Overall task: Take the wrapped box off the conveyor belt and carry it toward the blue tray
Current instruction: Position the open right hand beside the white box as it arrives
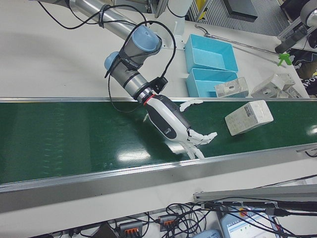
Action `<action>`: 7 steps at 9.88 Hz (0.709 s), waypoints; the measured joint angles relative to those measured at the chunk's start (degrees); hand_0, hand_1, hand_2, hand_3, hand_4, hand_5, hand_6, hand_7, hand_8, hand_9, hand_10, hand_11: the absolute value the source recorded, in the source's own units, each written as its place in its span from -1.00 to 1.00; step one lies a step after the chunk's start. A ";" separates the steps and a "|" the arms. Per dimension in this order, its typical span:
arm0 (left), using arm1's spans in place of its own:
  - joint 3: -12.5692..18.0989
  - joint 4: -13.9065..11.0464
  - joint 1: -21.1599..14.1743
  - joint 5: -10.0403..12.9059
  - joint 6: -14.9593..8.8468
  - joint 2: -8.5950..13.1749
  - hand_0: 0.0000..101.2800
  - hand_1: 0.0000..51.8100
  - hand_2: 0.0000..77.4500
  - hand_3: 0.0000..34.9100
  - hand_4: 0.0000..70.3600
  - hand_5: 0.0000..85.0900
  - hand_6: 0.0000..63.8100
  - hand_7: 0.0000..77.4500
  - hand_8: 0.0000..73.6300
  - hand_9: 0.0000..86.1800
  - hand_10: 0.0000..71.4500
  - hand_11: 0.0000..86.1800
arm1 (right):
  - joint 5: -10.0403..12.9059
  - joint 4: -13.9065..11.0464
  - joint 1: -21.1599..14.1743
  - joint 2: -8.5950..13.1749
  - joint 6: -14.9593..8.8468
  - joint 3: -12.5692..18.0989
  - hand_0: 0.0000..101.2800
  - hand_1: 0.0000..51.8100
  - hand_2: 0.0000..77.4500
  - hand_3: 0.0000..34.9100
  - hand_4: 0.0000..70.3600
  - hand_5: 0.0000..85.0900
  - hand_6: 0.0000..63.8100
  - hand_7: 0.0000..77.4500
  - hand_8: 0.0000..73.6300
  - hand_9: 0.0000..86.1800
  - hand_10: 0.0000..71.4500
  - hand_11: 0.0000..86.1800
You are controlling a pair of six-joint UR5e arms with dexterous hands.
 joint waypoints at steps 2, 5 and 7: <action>0.00 0.00 0.00 0.00 0.00 0.00 -1.00 -1.00 -0.99 -1.00 -1.00 -0.99 -1.00 -0.99 -0.99 -1.00 -1.00 -0.99 | -0.05 2.05 0.00 -0.19 0.11 -0.10 -0.03 -0.39 -0.51 -0.52 -0.49 -0.44 -0.69 -0.27 -0.99 -0.90 -1.00 -0.96; 0.00 0.00 0.00 0.00 0.00 0.00 -1.00 -1.00 -0.99 -1.00 -1.00 -0.97 -1.00 -0.99 -0.99 -1.00 -1.00 -0.99 | -0.16 2.47 0.22 -0.32 0.06 -0.04 -0.04 -0.39 -0.52 -0.63 -0.41 -0.41 -0.66 -0.23 -0.99 -0.87 -1.00 -0.96; 0.00 0.00 0.00 0.00 0.00 0.00 -1.00 -1.00 -0.97 -1.00 -1.00 -0.97 -1.00 -0.99 -0.99 -1.00 -1.00 -0.99 | -0.23 0.38 0.50 -0.33 0.04 0.22 0.01 -0.28 -0.44 -0.63 -0.33 -0.33 -0.64 -0.17 -0.99 -0.87 -1.00 -0.96</action>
